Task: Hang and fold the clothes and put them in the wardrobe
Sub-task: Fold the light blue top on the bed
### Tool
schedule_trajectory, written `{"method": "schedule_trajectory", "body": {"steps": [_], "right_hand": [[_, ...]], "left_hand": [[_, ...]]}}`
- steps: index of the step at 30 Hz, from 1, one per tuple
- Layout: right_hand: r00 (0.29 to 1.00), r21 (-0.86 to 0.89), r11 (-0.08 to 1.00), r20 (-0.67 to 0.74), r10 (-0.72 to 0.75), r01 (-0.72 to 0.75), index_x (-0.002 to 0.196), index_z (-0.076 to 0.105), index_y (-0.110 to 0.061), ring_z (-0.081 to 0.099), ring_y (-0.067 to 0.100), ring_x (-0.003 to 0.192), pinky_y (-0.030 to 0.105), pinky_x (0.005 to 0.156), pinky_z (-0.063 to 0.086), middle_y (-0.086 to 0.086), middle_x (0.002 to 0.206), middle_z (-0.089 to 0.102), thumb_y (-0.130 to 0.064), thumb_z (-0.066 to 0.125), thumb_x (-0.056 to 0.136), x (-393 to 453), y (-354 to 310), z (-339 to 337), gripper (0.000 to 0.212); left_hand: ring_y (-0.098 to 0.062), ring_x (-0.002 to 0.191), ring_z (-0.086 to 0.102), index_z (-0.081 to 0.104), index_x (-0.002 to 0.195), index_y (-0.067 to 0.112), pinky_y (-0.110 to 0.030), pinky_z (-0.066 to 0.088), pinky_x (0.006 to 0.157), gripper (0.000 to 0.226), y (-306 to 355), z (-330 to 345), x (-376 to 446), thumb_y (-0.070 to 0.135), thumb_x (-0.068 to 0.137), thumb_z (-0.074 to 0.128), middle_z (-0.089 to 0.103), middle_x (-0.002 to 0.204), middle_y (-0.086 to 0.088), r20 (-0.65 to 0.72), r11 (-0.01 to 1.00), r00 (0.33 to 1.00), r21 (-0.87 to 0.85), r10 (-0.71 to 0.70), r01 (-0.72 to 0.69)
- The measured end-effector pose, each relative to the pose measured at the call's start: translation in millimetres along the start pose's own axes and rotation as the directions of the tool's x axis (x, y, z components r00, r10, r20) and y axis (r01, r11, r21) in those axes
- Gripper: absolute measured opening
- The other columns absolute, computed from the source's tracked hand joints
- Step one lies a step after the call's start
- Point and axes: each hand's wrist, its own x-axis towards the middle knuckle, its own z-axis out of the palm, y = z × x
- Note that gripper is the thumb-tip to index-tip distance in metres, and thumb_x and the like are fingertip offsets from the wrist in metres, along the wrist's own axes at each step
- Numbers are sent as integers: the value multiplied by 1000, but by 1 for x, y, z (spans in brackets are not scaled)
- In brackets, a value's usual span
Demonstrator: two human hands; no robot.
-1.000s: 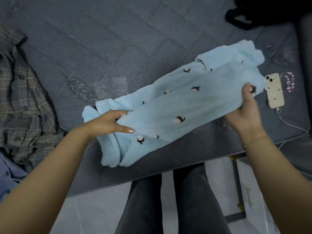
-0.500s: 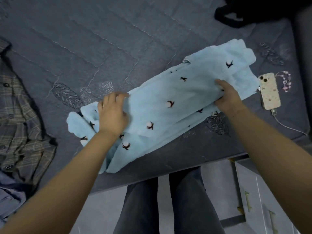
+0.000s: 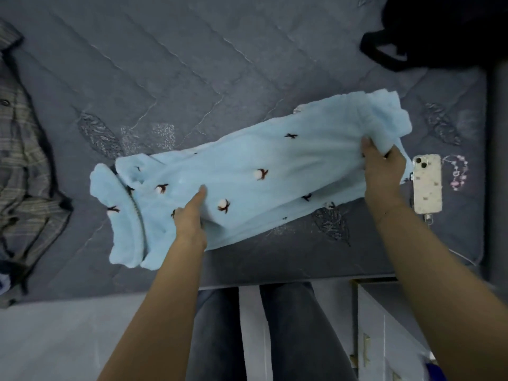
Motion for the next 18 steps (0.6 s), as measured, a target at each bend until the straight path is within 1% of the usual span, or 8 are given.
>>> {"method": "schedule_trajectory", "body": {"steps": [2, 4, 6, 7, 10, 14, 16, 18], "right_hand": [[986, 7, 987, 47, 160, -161, 94, 60, -12, 55, 16, 85, 28, 72, 46, 4, 92, 60, -27, 69, 90, 15, 6, 2, 18], [959, 85, 957, 85, 272, -279, 98, 58, -9, 56, 17, 86, 28, 73, 49, 5, 93, 59, -26, 74, 86, 25, 11, 8, 26], [941, 160, 927, 43, 336, -339, 118, 55, -7, 58, 16, 97, 25, 81, 51, 5, 110, 60, -27, 79, 81, 32, 12, 13, 49], [935, 179, 918, 42, 352, -354, 125, 55, -8, 60, 15, 99, 22, 81, 52, 4, 116, 61, -27, 80, 80, 34, 10, 15, 55], [921, 204, 900, 142, 363, -386, 118, 67, -11, 65, 16, 102, 24, 81, 56, 1, 115, 69, -25, 80, 80, 37, 3, 18, 43], [963, 337, 903, 67, 260, -267, 103, 72, -14, 69, 18, 97, 29, 81, 58, 2, 106, 73, -21, 80, 78, 23, 1, 2, 27], [972, 329, 915, 50, 229, -233, 100, 72, -15, 68, 17, 94, 31, 82, 58, 5, 110, 72, -20, 79, 80, 9, 10, -9, 23], [971, 175, 955, 42, 237, -241, 95, 70, -13, 66, 17, 86, 29, 77, 59, 9, 110, 70, -19, 76, 83, -7, 23, -17, 15]], "left_hand": [[-20, 118, 57, 55, 127, 16, -38, 46, 105, 56, -3, 5, 2, 30, 79, 80, 60, 131, 2, -54, 999, 998, -17, 45, -46], [-19, 116, 59, 56, 119, 21, -37, 47, 103, 46, -8, 6, 3, 27, 80, 79, 61, 129, 1, -94, 996, 992, -41, 81, -85], [-18, 113, 61, 58, 116, 18, -34, 48, 101, 42, -10, 6, 1, 26, 81, 79, 64, 124, 2, -129, 990, 985, -70, 114, -124], [-16, 111, 62, 59, 117, 17, -33, 49, 99, 41, -11, 6, -1, 25, 81, 78, 65, 121, 3, -135, 986, 981, -75, 141, -152], [-14, 109, 63, 60, 116, 16, -31, 50, 97, 34, -9, -1, -7, 25, 87, 73, 66, 115, 6, -90, 971, 969, -49, 229, -234], [-17, 105, 66, 61, 113, 22, -38, 56, 88, 23, 0, -17, -3, 27, 91, 67, 68, 114, 5, 13, 971, 972, 40, 236, -237], [-17, 99, 67, 61, 106, 24, -36, 57, 78, 16, 5, -25, 4, 26, 91, 68, 69, 108, 6, 7, 982, 986, 87, 166, -166], [-19, 95, 66, 60, 110, 16, -38, 56, 76, 21, 7, -29, 9, 22, 92, 67, 67, 114, 0, 38, 995, 999, 95, 31, -34]]}}
